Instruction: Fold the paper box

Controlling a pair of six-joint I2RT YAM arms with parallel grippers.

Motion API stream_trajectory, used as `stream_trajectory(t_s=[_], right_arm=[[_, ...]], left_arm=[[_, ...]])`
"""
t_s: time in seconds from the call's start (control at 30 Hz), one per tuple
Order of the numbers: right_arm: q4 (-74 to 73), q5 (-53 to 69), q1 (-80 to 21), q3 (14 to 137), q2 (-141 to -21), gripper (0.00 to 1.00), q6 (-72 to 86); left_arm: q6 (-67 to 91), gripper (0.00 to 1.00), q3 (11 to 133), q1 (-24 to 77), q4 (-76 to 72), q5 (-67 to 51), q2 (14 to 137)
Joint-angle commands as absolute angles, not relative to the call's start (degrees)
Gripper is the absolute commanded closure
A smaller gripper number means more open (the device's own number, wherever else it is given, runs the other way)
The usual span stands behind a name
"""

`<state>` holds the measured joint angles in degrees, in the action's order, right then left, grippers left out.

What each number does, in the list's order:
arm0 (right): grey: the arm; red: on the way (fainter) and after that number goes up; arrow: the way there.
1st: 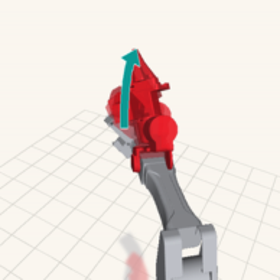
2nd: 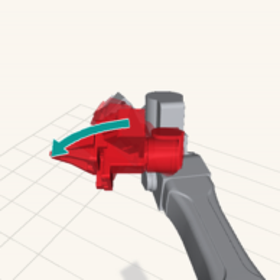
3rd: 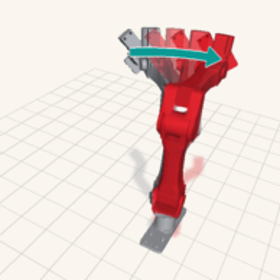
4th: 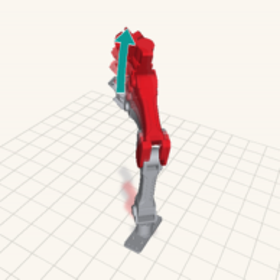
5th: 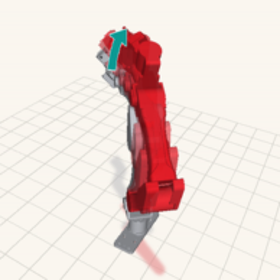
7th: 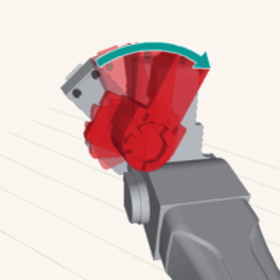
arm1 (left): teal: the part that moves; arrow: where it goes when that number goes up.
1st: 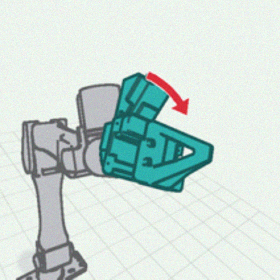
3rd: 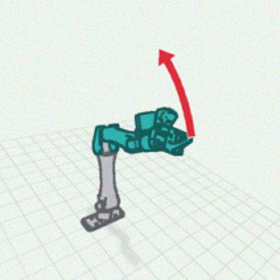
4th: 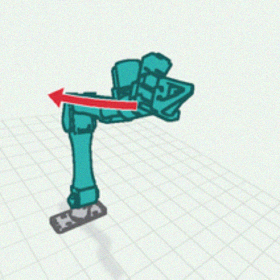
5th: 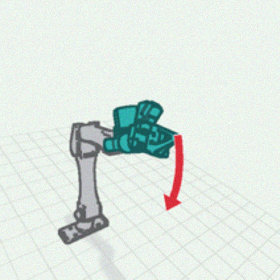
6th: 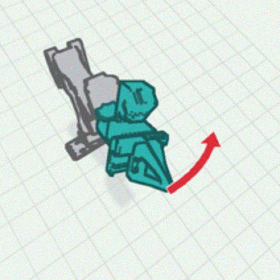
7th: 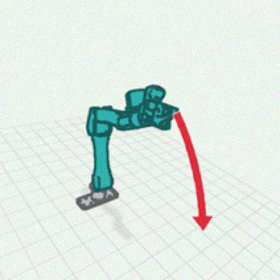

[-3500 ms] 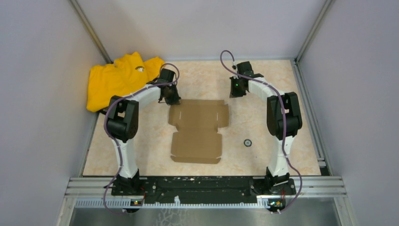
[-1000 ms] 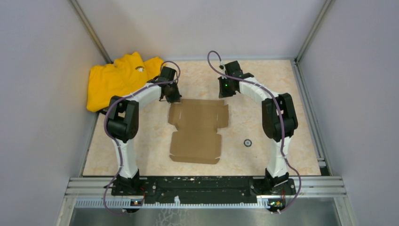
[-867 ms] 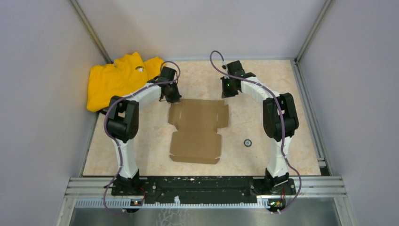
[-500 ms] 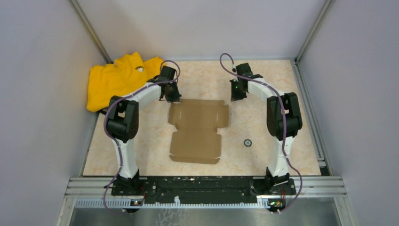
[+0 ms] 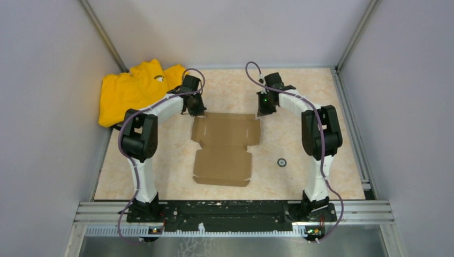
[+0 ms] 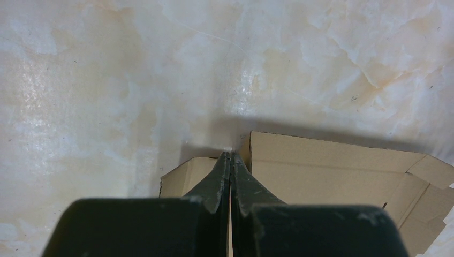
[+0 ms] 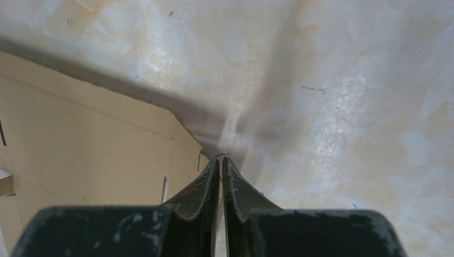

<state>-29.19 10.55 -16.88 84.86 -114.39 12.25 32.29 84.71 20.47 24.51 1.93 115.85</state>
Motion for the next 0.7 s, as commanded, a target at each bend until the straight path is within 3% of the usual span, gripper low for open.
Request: stream_trajectory(t_s=[0.0,0.67], right_arm=[[-28.5,11.6,-18.5,88.5,-114.9,0.94,12.9],[-29.8,7.0,-17.7,88.1,-113.4,0.95,12.8]], left_arm=[[32.3,1.0,86.4,20.2,24.8,1.5,115.8],[32.3,1.0,85.8,20.2,24.2,1.3,115.8]])
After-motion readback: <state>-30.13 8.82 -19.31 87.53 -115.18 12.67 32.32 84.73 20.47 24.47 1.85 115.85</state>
